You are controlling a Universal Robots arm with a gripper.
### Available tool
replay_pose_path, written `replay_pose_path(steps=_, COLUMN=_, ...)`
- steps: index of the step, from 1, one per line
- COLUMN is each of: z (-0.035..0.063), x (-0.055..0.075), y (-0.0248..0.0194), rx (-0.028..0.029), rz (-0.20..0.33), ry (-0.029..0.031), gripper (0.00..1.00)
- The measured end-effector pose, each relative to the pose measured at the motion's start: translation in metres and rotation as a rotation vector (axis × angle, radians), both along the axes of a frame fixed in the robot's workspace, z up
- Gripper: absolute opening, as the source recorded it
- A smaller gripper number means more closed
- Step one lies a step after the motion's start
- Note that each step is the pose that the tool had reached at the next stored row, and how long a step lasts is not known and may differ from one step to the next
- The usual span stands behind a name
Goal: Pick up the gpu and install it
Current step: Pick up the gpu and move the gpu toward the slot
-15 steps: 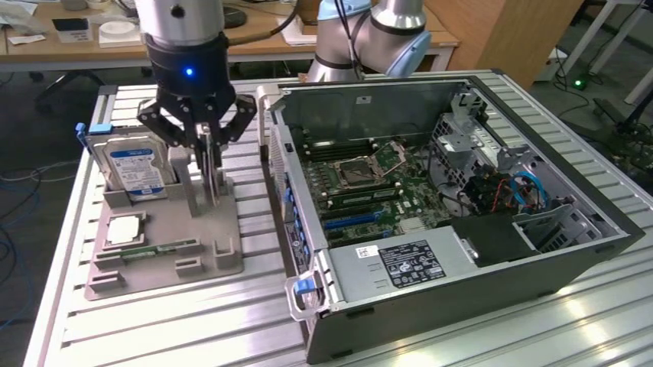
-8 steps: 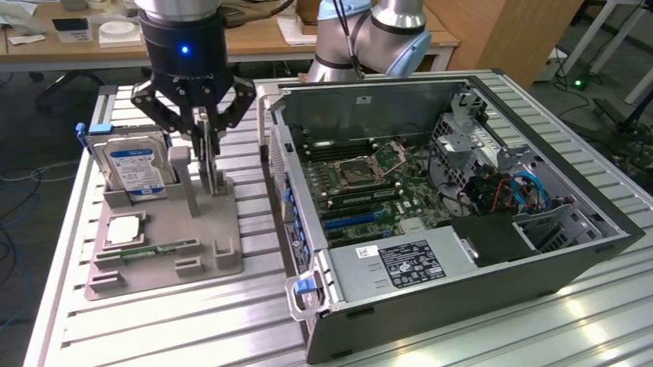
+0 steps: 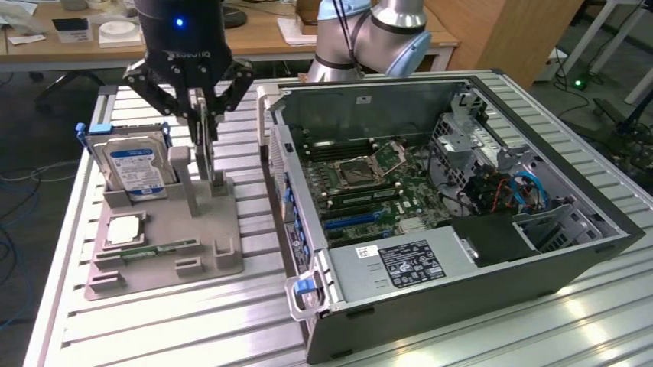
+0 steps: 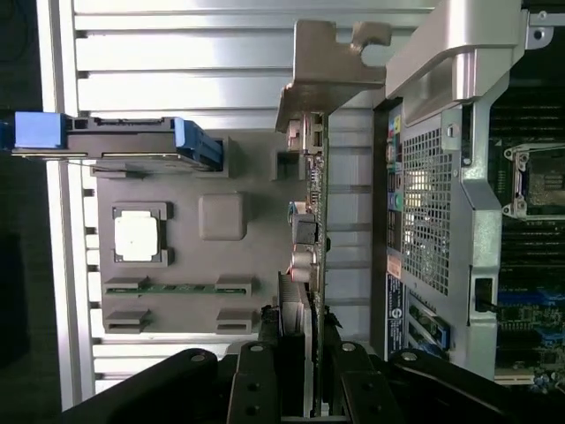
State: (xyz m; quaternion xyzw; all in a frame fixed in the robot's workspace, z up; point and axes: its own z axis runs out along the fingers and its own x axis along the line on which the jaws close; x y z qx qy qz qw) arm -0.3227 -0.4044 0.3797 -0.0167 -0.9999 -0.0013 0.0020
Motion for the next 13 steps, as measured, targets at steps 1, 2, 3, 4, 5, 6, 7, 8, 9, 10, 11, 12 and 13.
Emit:
replay_pose_path(steps=1, z=0.0031, x=0.000, y=0.0000, rx=0.0000, rz=0.000, ry=0.0000, gripper=0.27)
replay_pose_path(steps=2, z=0.0061, x=0.000, y=0.0000, rx=-0.0001, rz=0.000, ry=0.0001, gripper=0.27)
replay_pose_path(steps=3, z=0.0090, x=0.000, y=0.0000, rx=0.0000, rz=0.000, ry=0.0000, gripper=0.27)
replay_pose_path(steps=4, z=0.0119, x=0.000, y=0.0000, rx=-0.0001, rz=0.000, ry=0.0000, gripper=0.27)
replay_pose_path(steps=5, z=0.0150, x=0.000, y=0.0000, rx=0.0000, rz=0.000, ry=0.0000, gripper=0.27)
replay_pose_path(steps=6, z=0.0183, x=0.000, y=0.0000, rx=0.0000, rz=0.000, ry=0.0000, gripper=0.27)
replay_pose_path(steps=7, z=0.0216, x=0.000, y=0.0000, rx=-0.0001, rz=0.000, ry=0.0000, gripper=0.27)
replay_pose_path(steps=8, z=0.0253, x=0.000, y=0.0000, rx=0.0000, rz=0.000, ry=0.0000, gripper=0.27)
replay_pose_path(steps=9, z=0.0288, x=0.000, y=0.0000, rx=0.0001, rz=0.000, ry=-0.0001, gripper=0.27)
replay_pose_path(steps=10, z=0.0318, x=0.000, y=0.0000, rx=0.0000, rz=0.000, ry=0.0000, gripper=0.27)
replay_pose_path(steps=11, z=0.0343, x=0.000, y=0.0000, rx=0.0000, rz=0.000, ry=0.0000, gripper=0.27)
replay_pose_path(steps=12, z=0.0360, x=0.000, y=0.0000, rx=-0.0001, rz=0.000, ry=0.0001, gripper=0.27)
replay_pose_path(steps=13, z=0.0362, x=0.000, y=0.0000, rx=0.0002, rz=0.000, ry=-0.0005, gripper=0.27)
